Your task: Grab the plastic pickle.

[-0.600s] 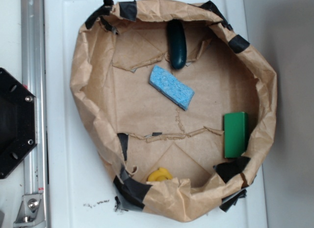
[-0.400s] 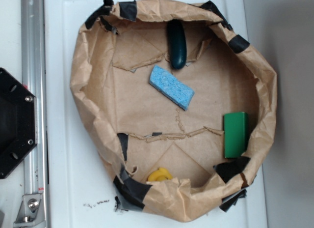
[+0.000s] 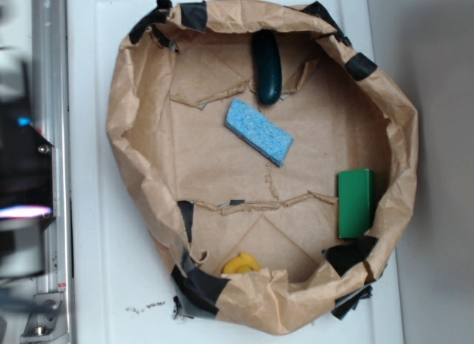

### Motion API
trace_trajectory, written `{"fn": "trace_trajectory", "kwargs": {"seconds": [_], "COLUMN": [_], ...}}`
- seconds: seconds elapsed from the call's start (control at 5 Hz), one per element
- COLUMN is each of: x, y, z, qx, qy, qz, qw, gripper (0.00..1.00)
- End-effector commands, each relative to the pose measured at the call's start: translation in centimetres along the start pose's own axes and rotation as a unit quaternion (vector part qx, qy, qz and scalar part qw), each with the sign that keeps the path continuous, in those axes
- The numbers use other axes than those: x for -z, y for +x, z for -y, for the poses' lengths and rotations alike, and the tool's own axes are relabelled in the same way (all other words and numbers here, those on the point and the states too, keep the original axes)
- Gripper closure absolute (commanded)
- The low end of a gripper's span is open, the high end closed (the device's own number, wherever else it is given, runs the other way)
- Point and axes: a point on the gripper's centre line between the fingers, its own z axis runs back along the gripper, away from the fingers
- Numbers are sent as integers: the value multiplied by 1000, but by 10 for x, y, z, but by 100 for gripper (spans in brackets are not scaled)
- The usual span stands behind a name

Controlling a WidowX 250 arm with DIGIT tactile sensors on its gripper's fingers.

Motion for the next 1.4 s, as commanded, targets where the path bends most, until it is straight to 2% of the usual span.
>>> {"fn": "trace_trajectory", "kwargs": {"seconds": [0.0, 0.2, 0.4, 0.6, 1.0, 1.2], "x": [71, 113, 142, 147, 148, 160], "y": [94, 106, 97, 83, 83, 87], "z": [-21, -37, -44, -56, -97, -94], "qx": [203, 292, 374, 385, 354, 363], "qy": [77, 71, 85, 80, 78, 80], "qz": [40, 23, -5, -7, -20, -27], "qw": [975, 954, 923, 919, 932, 928], "gripper": [0, 0, 0, 0, 0, 0]}}
